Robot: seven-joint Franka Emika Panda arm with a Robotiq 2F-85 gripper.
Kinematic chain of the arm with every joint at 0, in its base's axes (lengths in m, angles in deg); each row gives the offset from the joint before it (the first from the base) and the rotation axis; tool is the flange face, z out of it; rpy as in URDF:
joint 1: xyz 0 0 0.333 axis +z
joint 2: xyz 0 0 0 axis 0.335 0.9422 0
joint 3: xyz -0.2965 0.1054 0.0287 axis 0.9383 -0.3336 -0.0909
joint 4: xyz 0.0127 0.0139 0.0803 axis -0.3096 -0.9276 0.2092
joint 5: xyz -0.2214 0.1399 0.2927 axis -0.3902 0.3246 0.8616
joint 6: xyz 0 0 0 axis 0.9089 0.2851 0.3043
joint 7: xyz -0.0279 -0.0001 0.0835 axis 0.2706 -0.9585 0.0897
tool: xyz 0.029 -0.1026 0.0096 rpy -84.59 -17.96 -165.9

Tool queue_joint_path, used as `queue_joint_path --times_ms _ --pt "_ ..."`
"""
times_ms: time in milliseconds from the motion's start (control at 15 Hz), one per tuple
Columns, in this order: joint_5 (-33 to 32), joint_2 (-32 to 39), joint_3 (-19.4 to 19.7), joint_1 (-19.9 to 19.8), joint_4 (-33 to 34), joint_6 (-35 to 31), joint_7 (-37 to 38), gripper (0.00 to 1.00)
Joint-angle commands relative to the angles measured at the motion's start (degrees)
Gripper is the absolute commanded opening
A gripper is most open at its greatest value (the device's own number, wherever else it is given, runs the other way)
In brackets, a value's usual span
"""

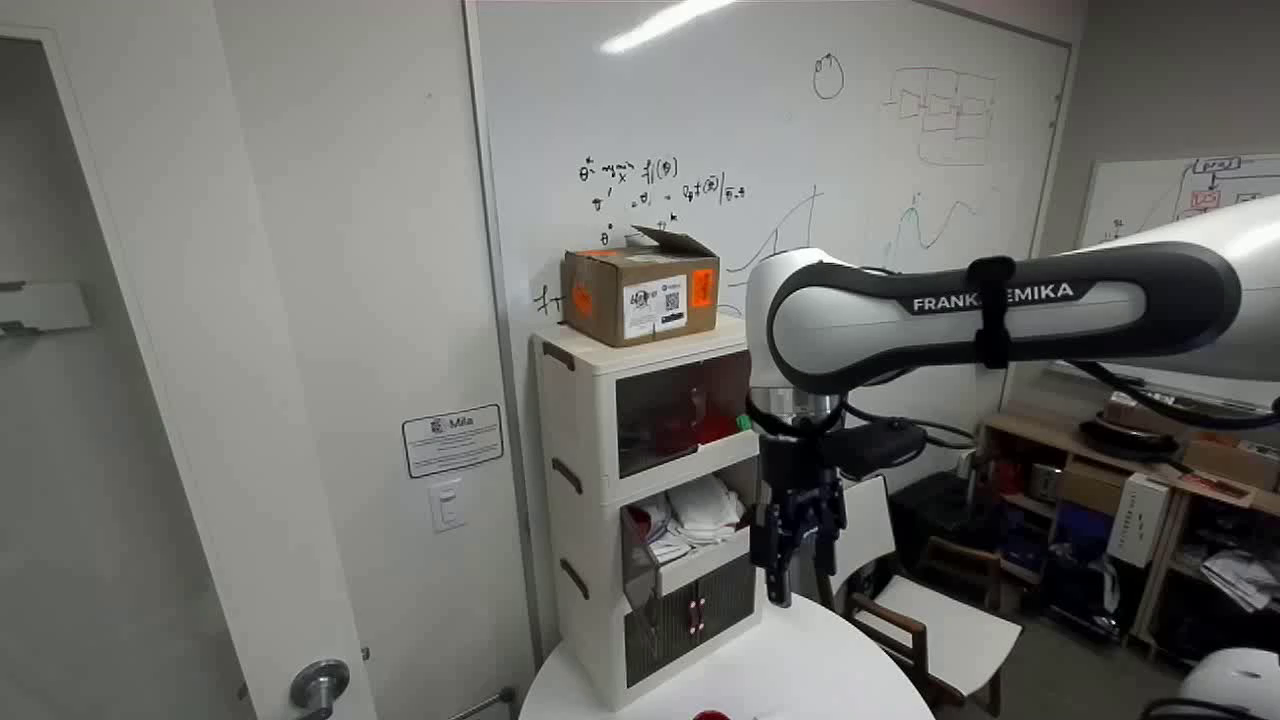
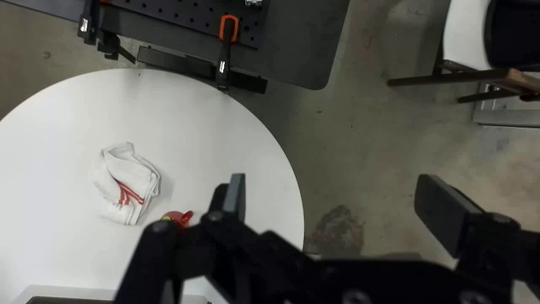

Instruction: Open the left door of the topmost cabinet.

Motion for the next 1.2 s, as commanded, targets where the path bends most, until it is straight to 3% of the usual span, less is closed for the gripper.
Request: queue_joint_path --times_ms 0,333,733,1133 --pt "0.30 -0.01 -0.73 -0.90 0.12 0.18 -0.32 1.00" --pt "0.30 -0.01 -0.73 -0.90 0.12 0.17 -0.32 1.00" --pt "-3.58 0.75 -3.69 -3.66 -3.37 -12.63 6.90 1.00" --pt "-15.19 6.29 -8.67 -7.50 -2.19 -21.37 20.54 1.00"
